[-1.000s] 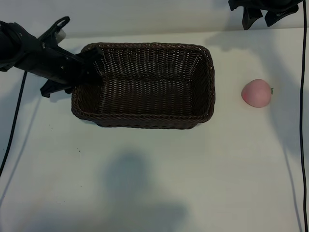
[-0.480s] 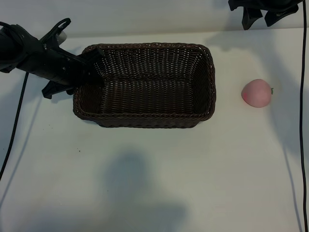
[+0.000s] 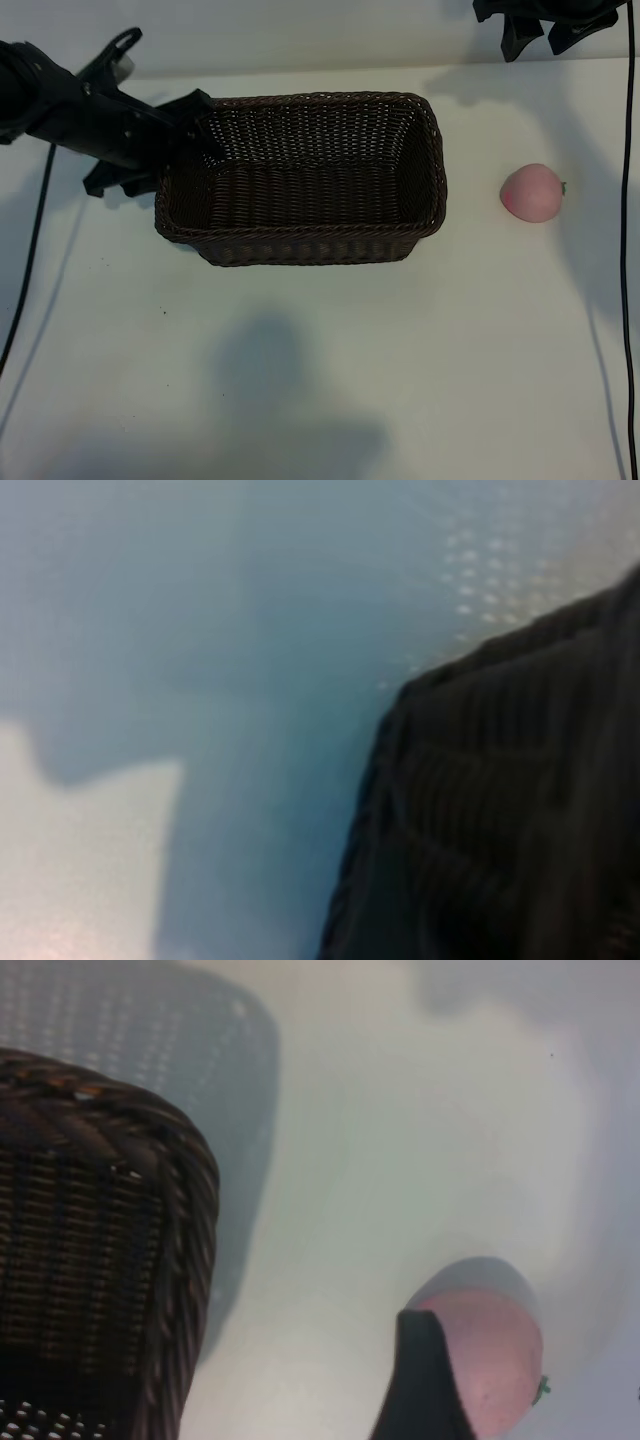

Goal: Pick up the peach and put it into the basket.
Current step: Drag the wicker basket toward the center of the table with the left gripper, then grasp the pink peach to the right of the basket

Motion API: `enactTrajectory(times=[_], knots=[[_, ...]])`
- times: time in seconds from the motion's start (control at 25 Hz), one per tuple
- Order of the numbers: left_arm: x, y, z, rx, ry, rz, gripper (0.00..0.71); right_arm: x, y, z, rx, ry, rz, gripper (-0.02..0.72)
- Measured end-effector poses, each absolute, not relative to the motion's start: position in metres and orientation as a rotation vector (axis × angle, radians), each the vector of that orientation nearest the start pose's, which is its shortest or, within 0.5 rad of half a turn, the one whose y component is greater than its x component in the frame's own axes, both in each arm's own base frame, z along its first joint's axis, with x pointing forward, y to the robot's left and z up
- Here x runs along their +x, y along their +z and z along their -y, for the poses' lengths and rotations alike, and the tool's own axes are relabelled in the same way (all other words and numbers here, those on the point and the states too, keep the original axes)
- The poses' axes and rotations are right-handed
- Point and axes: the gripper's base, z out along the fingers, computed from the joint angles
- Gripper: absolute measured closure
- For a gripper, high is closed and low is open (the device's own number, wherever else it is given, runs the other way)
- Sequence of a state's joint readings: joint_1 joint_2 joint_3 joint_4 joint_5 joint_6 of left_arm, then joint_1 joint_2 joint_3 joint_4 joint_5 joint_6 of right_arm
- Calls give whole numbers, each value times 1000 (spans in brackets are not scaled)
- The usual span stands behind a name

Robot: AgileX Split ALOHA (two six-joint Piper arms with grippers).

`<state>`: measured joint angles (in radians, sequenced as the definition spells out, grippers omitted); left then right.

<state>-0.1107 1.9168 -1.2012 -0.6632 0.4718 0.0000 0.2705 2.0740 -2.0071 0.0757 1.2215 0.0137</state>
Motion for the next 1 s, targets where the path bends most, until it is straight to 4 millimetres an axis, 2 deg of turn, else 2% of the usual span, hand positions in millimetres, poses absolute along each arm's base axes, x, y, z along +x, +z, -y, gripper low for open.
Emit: enactTrajectory(times=[0.4,0.48,0.8,1.0], knots=[[358,252,62,-289,-513,-2540,109,435,294,-127,-338,179,-2761,198],[350,262,59,-244,-463,-2555,111,435,294,-127,-338,181,-2761,198],[325,294,49,-138,-330,-2564,113,434,295,-131,-327,242,-2764,198],[322,298,49,-129,-326,-2592,113,434,295,-131,-327,242,-2763,198]])
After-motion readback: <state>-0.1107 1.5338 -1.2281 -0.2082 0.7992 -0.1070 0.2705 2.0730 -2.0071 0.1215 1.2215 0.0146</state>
